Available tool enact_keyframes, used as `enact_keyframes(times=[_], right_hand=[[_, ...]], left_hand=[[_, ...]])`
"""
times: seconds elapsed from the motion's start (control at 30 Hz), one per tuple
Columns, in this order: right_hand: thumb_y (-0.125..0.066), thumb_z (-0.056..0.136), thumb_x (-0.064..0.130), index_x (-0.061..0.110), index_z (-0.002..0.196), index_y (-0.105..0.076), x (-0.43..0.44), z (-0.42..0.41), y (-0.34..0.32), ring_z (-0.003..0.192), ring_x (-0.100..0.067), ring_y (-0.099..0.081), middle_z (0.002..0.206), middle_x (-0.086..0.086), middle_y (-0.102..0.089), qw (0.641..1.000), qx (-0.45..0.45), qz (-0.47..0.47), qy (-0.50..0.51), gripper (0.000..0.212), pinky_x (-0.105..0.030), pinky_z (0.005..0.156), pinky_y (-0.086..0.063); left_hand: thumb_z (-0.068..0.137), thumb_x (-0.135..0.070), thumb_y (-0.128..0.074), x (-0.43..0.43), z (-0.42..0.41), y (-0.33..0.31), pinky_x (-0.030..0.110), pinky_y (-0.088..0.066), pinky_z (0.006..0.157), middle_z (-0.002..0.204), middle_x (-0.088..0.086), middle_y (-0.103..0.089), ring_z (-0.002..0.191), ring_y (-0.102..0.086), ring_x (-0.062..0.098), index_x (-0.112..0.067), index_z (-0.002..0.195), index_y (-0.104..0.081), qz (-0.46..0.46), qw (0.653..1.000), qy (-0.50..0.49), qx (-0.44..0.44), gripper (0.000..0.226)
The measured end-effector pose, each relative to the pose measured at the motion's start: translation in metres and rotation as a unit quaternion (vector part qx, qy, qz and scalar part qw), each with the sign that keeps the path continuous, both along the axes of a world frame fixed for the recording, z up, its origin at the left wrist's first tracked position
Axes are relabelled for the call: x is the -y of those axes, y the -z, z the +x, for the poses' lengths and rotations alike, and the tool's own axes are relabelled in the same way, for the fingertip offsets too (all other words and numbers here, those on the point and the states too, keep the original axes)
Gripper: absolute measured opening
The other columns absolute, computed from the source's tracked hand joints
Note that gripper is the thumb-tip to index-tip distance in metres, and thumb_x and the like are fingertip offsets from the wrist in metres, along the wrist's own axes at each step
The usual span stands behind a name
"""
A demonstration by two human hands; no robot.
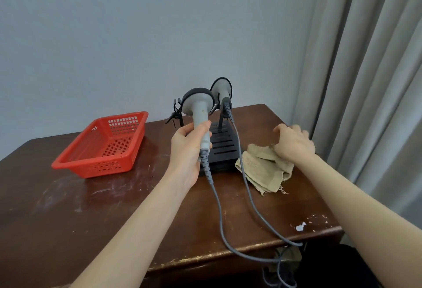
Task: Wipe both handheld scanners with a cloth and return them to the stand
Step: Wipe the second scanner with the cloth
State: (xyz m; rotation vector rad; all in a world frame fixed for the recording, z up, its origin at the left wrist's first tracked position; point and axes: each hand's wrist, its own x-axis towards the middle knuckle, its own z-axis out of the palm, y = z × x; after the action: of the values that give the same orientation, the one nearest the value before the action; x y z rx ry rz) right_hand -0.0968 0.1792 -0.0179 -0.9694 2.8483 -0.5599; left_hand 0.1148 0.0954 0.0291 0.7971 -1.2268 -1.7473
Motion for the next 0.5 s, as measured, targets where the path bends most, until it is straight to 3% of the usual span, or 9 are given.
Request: enact_keyframes(times=[0.07,0.13,0.2,0.3,0.4,0.5], right_hand=[[-0.054,0.088,0.019,0.024,0.124,-0.053,-0.002,0.005,-0.004,0.118,-0.029,-0.044,0.126,-0.008,-0.049,0.995,-0.084,-0.051,-0.020,0.036,-0.041,0.088,-0.044],[-0.059,0.085,0.028,0.024,0.105,-0.064,-0.001,0.011,-0.009,0.105,-0.023,-0.054,0.113,-0.002,-0.059,0.983,-0.106,-0.119,-0.094,0.021,-0.034,0.079,-0.046],[-0.068,0.077,0.039,0.026,0.095,-0.068,0.001,0.015,-0.013,0.093,-0.018,-0.061,0.101,0.005,-0.064,0.985,-0.034,-0.063,-0.156,0.023,-0.031,0.077,-0.049],[-0.077,0.068,0.041,0.024,0.113,-0.064,0.002,0.016,-0.004,0.097,-0.018,-0.061,0.111,0.003,-0.063,0.977,0.067,0.085,-0.184,0.050,-0.032,0.084,-0.051],[-0.080,0.066,0.040,0.022,0.126,-0.057,0.004,0.014,0.006,0.110,-0.021,-0.057,0.125,-0.001,-0.057,0.976,0.073,0.105,-0.178,0.067,-0.035,0.093,-0.048],[-0.080,0.072,0.034,0.017,0.120,-0.061,0.006,0.011,0.009,0.104,-0.020,-0.060,0.116,-0.003,-0.063,0.979,0.082,0.095,-0.160,0.054,-0.033,0.089,-0.049]], left_hand=[[0.085,-0.016,-0.068,0.000,-0.001,0.000,0.022,-0.049,0.059,0.093,0.004,-0.069,0.058,-0.058,0.005,-0.002,0.115,-0.059,0.001,1.000,0.001,-0.001,0.035],[0.084,-0.016,-0.068,-0.001,-0.002,-0.001,0.021,-0.049,0.058,0.091,0.003,-0.068,0.055,-0.059,0.003,-0.002,0.115,-0.059,0.000,1.000,0.002,0.000,0.035],[0.085,-0.015,-0.068,-0.001,-0.003,-0.001,0.021,-0.049,0.059,0.091,0.003,-0.069,0.056,-0.059,0.003,-0.002,0.115,-0.058,0.002,1.000,0.002,-0.002,0.035],[0.084,-0.016,-0.068,-0.002,-0.002,-0.001,0.023,-0.050,0.061,0.095,0.004,-0.069,0.060,-0.060,0.005,-0.003,0.117,-0.057,0.003,1.000,0.000,-0.002,0.037],[0.083,-0.017,-0.069,-0.001,0.000,-0.001,0.022,-0.050,0.059,0.094,0.003,-0.070,0.056,-0.059,0.003,-0.003,0.116,-0.058,0.001,1.000,-0.004,0.000,0.037],[0.084,-0.017,-0.069,-0.001,0.001,-0.001,0.022,-0.050,0.059,0.093,0.003,-0.069,0.055,-0.059,0.003,-0.002,0.116,-0.059,0.003,1.000,-0.004,-0.001,0.037]])
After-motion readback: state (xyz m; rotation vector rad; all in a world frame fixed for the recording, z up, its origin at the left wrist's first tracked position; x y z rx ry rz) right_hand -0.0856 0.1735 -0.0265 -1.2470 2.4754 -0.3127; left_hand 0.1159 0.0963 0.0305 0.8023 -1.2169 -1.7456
